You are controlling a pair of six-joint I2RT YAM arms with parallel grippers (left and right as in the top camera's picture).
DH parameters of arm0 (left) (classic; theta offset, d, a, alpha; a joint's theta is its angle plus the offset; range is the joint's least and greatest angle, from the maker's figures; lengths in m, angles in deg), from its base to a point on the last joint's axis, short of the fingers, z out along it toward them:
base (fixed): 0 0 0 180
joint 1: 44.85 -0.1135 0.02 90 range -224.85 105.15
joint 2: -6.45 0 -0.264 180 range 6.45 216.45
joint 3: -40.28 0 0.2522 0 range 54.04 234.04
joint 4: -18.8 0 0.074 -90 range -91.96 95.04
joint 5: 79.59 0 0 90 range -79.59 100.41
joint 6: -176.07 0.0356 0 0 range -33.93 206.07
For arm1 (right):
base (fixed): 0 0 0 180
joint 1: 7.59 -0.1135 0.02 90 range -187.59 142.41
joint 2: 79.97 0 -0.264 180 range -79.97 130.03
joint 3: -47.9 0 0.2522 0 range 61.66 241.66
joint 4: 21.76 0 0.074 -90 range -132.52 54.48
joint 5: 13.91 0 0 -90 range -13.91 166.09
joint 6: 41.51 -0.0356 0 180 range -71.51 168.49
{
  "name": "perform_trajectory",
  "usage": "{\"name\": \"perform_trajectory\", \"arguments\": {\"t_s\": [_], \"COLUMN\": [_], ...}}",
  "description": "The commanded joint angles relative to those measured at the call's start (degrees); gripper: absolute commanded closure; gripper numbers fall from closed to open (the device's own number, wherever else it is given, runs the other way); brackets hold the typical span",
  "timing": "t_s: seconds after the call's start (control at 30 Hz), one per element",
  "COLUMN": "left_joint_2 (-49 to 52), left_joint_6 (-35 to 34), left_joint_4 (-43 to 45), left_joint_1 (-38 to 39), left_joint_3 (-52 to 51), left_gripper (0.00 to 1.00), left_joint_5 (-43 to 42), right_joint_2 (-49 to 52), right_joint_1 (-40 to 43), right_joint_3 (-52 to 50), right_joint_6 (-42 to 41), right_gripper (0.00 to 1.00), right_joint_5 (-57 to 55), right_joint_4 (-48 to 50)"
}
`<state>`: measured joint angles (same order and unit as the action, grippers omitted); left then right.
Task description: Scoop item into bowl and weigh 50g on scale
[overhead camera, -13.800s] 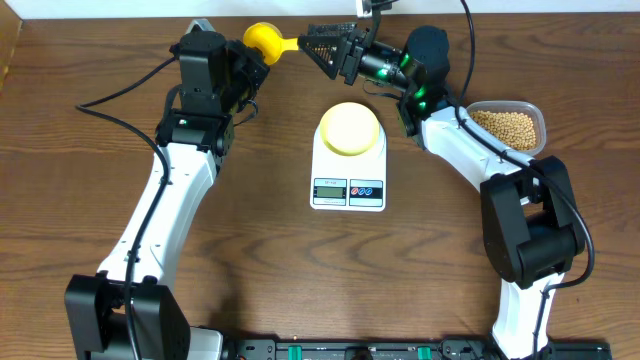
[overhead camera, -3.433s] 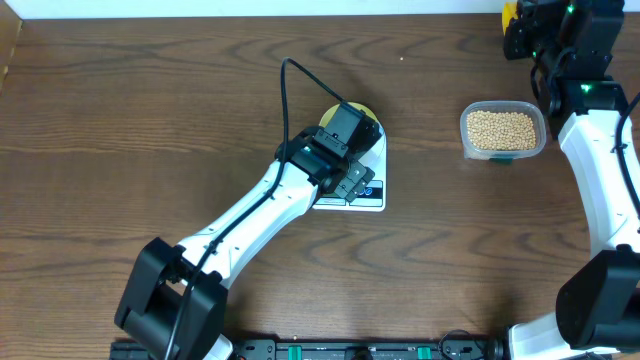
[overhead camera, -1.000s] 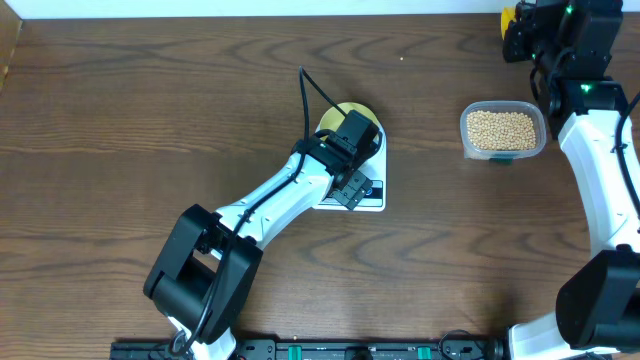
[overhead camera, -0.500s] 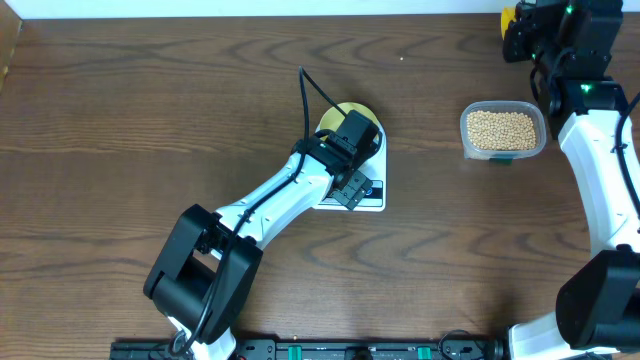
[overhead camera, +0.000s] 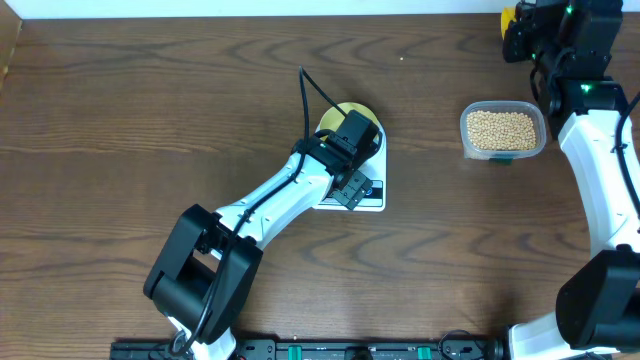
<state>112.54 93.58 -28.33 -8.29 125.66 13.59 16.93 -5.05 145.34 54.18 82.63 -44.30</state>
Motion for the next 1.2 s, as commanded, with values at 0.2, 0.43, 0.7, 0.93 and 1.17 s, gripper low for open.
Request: {"name": "perform_trajectory", "arguments": {"t_s": [0.2,0.43,0.7,0.93,1.17], "left_joint_2": [0.44,0.44,0.44,0.44,0.44], "left_joint_6": [0.15,0.15,0.15,0.15,-0.48], "left_joint_4": [-0.26,-0.24,-0.26,-0.26,0.66], "left_joint_1": [0.13,0.13,0.13,0.13,0.13], "left_joint_3": [0.83,0.83,0.83,0.83,0.83], "left_gripper": [0.13,0.13,0.12,0.13,0.12], "left_joint_5": [0.55,0.55,0.55,0.55,0.50], "right_joint_2": [-0.68,-0.68,-0.68,-0.68,-0.68], "right_joint_1": [-0.42,-0.39,-0.33,-0.35,-0.35], "right_joint_3": [0.96,0.96,0.96,0.96,0.96], "right_joint_6": [0.79,0.76,0.79,0.20,0.17], "right_gripper": [0.99,0.99,0.99,0.99,0.99], "right_joint_5": [0.07,4.17,4.13,4.13,4.13], "right_joint_4": [-1.25,-3.21,-3.74,-3.93,-3.41]}}
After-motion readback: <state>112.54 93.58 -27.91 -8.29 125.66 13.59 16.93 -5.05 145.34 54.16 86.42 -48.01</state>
